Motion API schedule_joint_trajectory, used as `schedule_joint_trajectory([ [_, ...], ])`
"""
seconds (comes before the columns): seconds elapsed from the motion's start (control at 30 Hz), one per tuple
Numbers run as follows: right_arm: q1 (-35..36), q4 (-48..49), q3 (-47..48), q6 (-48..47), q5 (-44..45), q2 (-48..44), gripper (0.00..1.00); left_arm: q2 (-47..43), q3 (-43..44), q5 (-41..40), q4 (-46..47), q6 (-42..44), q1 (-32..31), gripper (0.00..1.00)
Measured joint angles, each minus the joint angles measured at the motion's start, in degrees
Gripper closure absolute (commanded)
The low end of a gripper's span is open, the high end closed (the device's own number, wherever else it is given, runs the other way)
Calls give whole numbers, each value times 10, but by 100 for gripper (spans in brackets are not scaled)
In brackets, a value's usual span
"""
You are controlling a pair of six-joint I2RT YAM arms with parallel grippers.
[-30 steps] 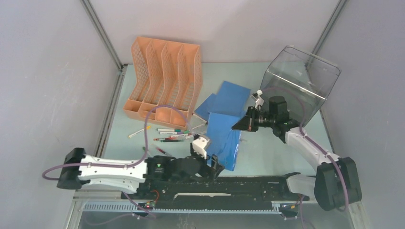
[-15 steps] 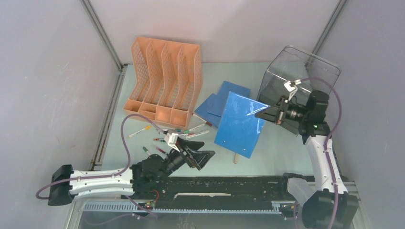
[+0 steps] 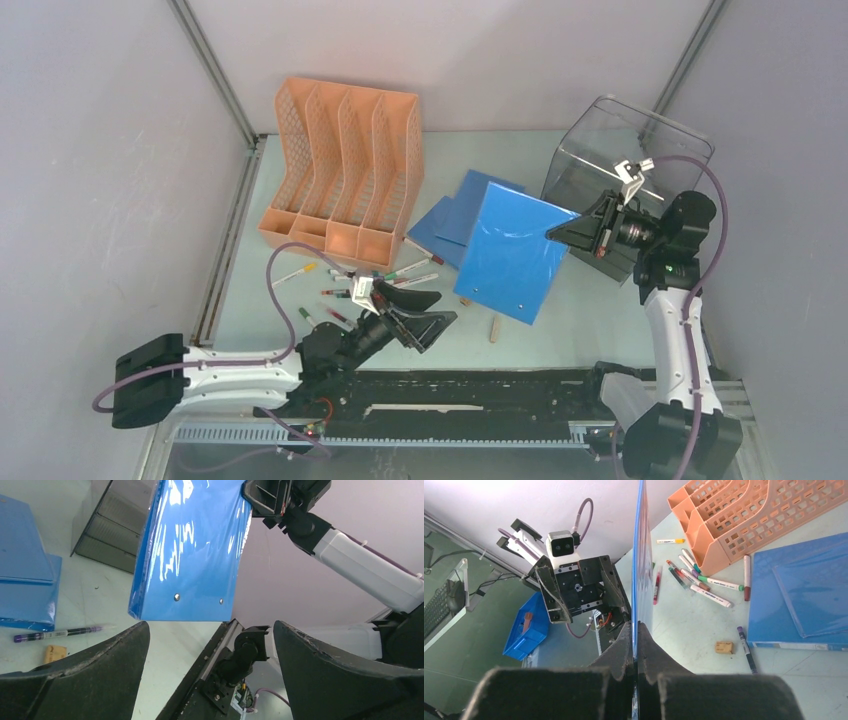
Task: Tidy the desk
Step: Pick up the folder from the center of the board.
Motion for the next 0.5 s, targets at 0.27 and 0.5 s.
schedule_joint_trajectory([
  [0.27, -7, 8, -3, 1, -4, -27, 100, 66, -7, 11, 100, -14, 0, 0],
  [0.5, -15, 12, -21, 15, -5, -29, 100, 142, -7, 14, 172, -33, 0, 0],
])
